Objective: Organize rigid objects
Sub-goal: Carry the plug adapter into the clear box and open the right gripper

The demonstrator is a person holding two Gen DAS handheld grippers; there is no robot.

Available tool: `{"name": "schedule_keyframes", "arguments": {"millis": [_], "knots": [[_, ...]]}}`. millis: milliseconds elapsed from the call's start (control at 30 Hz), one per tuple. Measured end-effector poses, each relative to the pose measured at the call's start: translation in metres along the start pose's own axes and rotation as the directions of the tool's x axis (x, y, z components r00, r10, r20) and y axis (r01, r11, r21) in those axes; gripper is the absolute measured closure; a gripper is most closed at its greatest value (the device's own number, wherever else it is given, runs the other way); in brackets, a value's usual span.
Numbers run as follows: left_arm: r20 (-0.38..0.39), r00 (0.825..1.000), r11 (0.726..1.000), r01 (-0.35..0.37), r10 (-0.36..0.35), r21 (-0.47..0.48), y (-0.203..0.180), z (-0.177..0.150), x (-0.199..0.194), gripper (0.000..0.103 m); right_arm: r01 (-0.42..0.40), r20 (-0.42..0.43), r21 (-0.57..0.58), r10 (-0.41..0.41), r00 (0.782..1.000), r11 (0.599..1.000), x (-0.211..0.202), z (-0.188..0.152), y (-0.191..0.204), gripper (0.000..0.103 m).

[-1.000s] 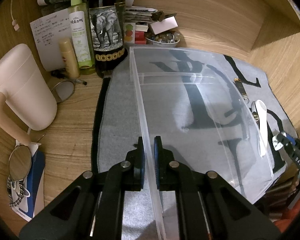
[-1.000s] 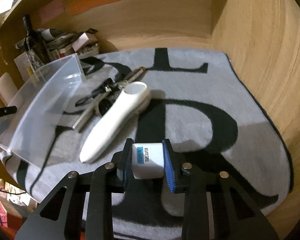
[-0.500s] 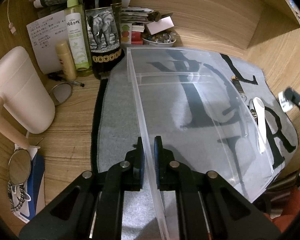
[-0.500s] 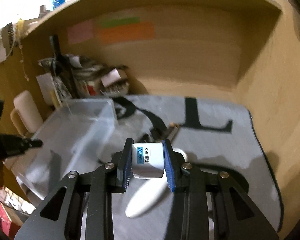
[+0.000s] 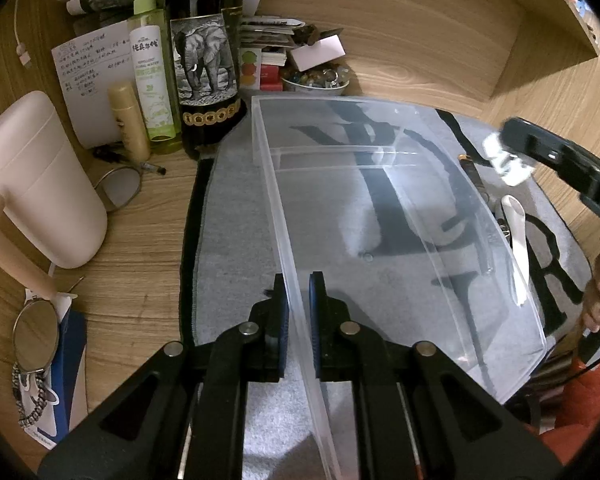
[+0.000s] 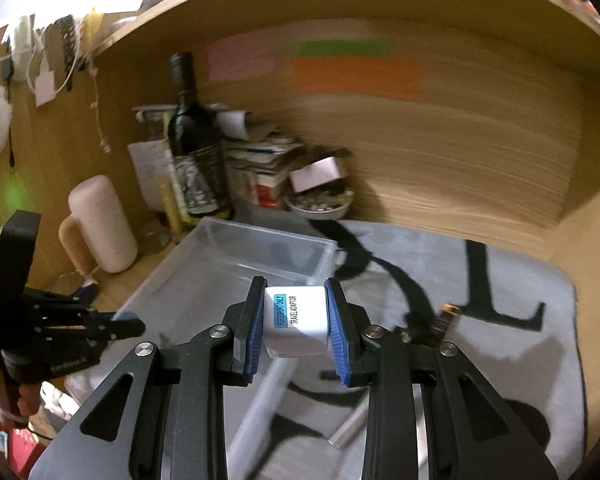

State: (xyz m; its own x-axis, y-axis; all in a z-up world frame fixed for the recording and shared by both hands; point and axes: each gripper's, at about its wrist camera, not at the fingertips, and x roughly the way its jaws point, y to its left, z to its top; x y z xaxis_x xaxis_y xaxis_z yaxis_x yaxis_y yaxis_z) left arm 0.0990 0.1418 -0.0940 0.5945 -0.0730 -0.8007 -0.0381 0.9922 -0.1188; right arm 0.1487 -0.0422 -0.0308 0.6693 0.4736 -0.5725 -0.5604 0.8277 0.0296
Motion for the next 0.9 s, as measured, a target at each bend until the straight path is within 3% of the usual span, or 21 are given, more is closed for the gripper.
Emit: {"name": "schedule_keyframes", "arguments": {"millis": [367,633,733,900], "knots": [[0.011,1.0,1.0,0.014,-0.014,0.001,0.002,-0.001,0.0,0.094,-0.093,-0.139,-0.062,0.083,0.987,0.994,0.057,0.0,0.025,0.077],[0.019,1.0,1.0,0.006,-0.006,0.015,0.0,-0.002,0.0,0.094,-0.122,-0.288,-0.085,0.093,0.953,0.989,0.091,-0.007,0.027,0.077],[0.019,1.0,1.0,0.006,-0.006,0.016,0.0,-0.002,-0.001,0.094,-0.131,-0.318,-0.091,0.096,0.943,0.987,0.096,-0.009,0.028,0.076],[0.018,1.0,1.0,0.008,-0.009,0.015,0.0,-0.002,0.0,0.094,-0.128,-0.316,-0.112,0.087,0.945,0.985,0.097,-0.008,0.032,0.076]]}}
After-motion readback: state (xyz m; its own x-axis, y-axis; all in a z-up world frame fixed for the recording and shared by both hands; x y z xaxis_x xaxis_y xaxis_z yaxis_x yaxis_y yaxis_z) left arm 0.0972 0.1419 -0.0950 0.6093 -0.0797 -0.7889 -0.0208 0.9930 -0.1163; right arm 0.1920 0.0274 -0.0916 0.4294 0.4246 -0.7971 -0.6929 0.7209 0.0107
